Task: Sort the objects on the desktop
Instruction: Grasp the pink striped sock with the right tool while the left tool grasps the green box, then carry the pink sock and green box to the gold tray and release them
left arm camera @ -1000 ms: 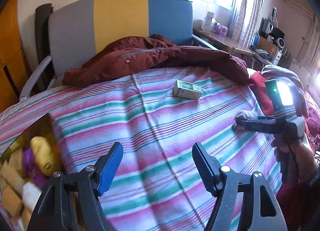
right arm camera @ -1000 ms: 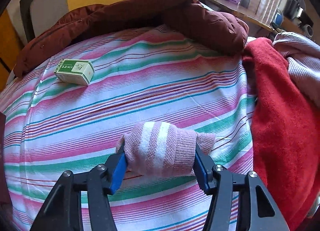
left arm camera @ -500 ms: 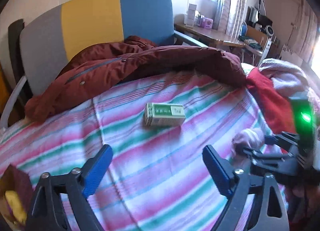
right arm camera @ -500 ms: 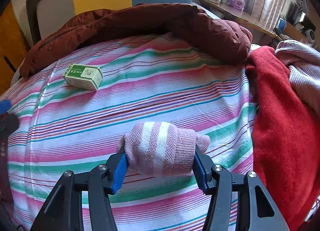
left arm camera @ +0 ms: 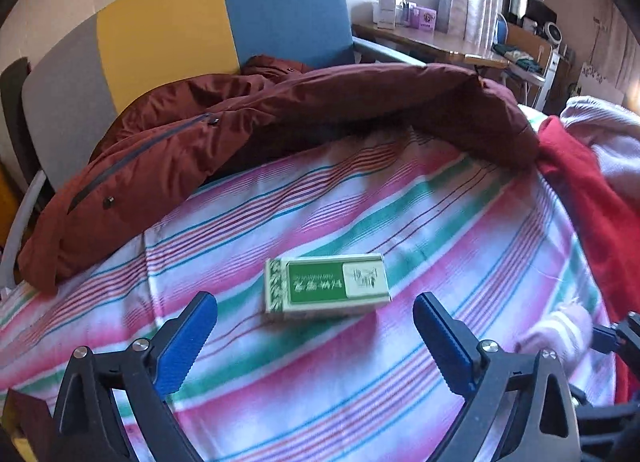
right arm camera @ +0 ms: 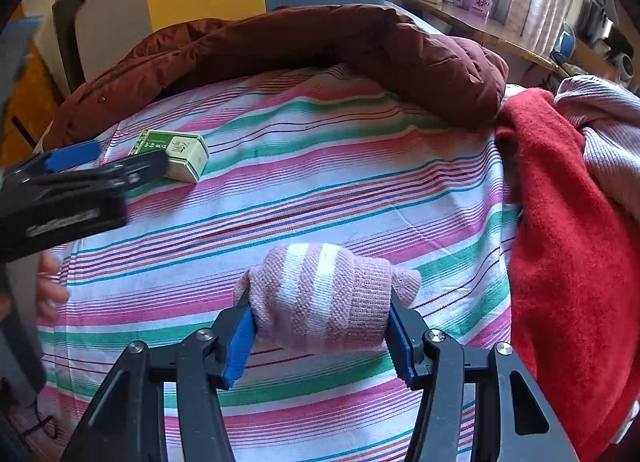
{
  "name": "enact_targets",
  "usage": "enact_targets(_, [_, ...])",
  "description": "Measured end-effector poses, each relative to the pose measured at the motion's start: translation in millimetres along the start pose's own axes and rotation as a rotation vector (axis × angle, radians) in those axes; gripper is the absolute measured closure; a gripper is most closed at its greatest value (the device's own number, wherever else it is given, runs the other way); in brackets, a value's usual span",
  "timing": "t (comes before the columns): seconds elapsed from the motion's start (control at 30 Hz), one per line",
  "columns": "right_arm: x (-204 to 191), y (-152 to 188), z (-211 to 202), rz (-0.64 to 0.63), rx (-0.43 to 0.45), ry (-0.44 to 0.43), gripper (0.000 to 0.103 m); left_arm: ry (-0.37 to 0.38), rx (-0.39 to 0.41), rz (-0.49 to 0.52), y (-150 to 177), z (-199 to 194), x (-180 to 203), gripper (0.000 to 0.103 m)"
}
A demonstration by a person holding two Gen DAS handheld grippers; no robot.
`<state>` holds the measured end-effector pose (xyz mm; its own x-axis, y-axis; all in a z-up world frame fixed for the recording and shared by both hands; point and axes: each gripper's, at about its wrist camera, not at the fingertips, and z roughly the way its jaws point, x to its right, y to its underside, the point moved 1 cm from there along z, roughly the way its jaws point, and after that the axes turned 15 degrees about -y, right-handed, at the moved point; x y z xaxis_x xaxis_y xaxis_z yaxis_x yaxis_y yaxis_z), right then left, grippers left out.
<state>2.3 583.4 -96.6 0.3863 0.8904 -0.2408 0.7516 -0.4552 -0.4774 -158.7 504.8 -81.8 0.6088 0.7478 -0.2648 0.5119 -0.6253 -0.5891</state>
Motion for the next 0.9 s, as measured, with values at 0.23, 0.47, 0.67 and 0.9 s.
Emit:
enact_targets(0.23, [-1.1,0.1,1.5,-0.002,-0.006,-0.001,0.045,-0.031,-0.034,-0.012,-7.3,27.7,3.2,0.003])
enact_targets(0.47, [-1.1,1.6,4.7,-0.007,-0.013,0.015,0.044,0.008,-0.040,-0.006,-2.4,33.2,1.1,0.028])
enact_targets(0.67, [1.3,1.3,6.7,-0.006,-0.014,0.008,0.044,0.012,-0.018,0.012,12.5,12.9,-2.2,0.029])
enact_targets(0.9, [-1.1,0.4,5.8,-0.021,-0.006,-0.014,0.045,-0.001,-0.013,-0.023,55.1,-28.0,-2.2,0.029])
